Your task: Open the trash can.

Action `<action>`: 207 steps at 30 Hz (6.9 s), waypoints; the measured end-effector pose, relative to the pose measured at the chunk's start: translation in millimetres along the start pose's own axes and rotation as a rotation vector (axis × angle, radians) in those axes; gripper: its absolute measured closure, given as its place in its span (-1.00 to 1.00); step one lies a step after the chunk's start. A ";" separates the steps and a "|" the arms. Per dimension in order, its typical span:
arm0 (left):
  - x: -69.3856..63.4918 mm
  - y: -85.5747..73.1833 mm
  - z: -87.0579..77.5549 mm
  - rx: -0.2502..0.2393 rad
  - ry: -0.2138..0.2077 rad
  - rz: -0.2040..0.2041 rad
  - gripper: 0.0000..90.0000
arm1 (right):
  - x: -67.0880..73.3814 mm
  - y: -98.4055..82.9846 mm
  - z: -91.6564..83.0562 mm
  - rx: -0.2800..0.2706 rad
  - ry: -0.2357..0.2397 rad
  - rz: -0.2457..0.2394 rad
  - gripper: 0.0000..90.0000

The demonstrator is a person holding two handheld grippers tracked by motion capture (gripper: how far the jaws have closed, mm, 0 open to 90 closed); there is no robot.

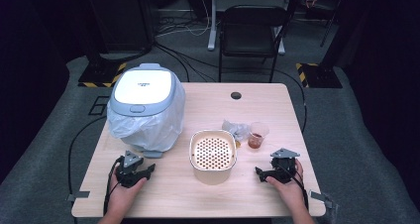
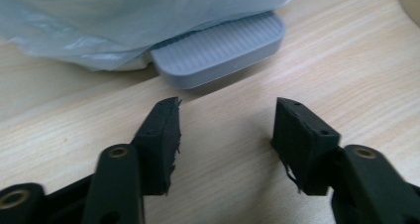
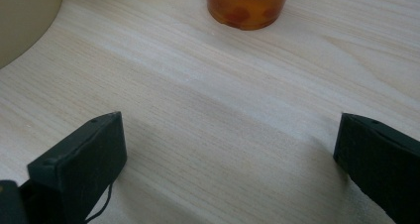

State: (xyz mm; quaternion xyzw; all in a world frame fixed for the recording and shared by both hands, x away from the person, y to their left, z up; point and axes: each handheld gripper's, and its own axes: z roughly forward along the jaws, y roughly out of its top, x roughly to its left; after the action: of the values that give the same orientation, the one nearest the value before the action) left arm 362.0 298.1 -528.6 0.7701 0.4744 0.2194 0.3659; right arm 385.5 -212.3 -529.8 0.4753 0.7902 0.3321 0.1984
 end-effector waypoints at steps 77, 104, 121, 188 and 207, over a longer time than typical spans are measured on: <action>-8.5 46.6 18.6 0.155 0.037 0.289 1.00 | 4.2 16.1 -13.6 -0.048 0.019 -0.008 -0.63; -8.3 47.5 18.0 0.168 0.033 0.279 1.00 | -6.4 99.1 5.6 -0.108 -0.002 0.024 -0.68; -8.8 47.5 18.2 0.168 0.041 0.270 1.00 | -5.4 112.8 14.6 -0.093 -0.047 -0.003 -0.54; -8.6 47.4 18.1 0.166 0.040 0.266 1.00 | 11.0 144.3 5.7 -0.122 0.104 -0.064 -0.12; -9.1 47.5 18.0 0.168 0.040 0.267 1.00 | 39.7 173.5 33.8 -0.096 0.212 -0.062 0.17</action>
State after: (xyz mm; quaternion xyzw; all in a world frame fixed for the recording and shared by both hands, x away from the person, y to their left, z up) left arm 397.2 270.2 -503.4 0.8498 0.3914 0.2407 0.2582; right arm 495.6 -109.0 -429.5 0.4026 0.8043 0.4117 0.1466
